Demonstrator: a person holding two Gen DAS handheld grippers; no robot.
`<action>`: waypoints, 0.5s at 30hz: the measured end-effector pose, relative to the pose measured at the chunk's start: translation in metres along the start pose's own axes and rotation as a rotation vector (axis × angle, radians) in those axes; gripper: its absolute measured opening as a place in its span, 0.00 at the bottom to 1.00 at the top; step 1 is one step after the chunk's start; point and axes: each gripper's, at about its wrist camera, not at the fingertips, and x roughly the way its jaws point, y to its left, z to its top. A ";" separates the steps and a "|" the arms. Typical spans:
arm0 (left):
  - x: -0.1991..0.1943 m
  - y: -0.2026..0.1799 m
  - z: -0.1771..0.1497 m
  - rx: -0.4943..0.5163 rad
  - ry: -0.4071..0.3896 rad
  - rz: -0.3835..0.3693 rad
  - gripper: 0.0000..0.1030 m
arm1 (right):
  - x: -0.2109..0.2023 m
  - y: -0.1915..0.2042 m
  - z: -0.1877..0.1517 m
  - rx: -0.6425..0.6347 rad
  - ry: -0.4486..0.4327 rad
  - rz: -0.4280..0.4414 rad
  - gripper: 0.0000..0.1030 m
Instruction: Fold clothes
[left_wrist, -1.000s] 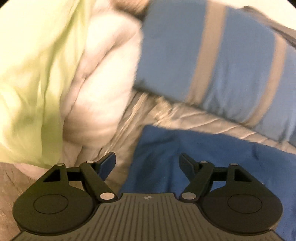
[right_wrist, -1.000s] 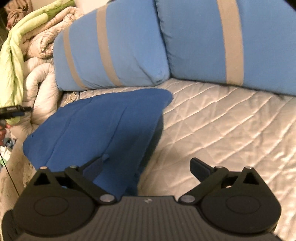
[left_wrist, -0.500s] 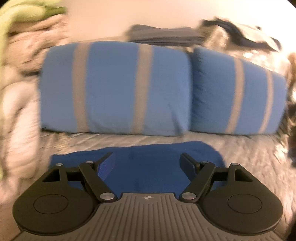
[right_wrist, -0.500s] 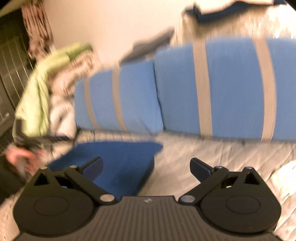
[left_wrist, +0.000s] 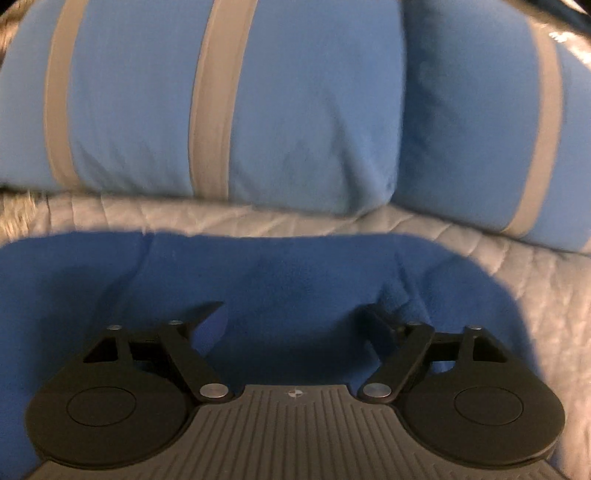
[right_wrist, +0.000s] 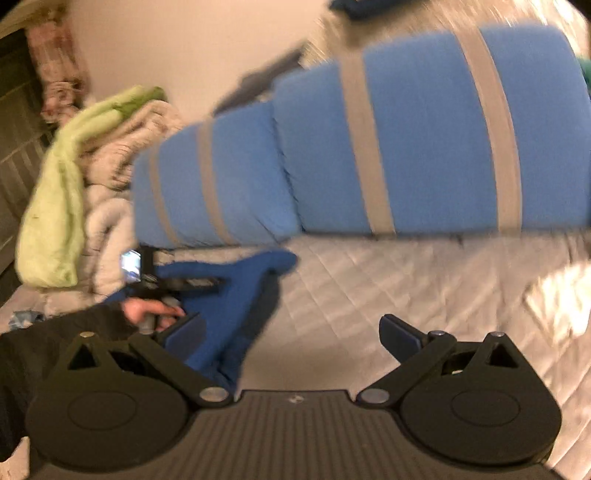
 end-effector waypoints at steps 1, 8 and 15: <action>0.001 0.002 -0.002 -0.007 -0.004 -0.006 0.87 | 0.008 -0.003 -0.009 0.015 0.004 -0.028 1.00; -0.057 -0.009 -0.012 0.012 -0.069 0.028 0.87 | 0.039 -0.001 -0.056 0.044 -0.009 -0.154 1.00; -0.171 -0.056 -0.071 0.091 -0.245 -0.076 0.88 | 0.051 0.005 -0.093 -0.013 -0.012 -0.252 1.00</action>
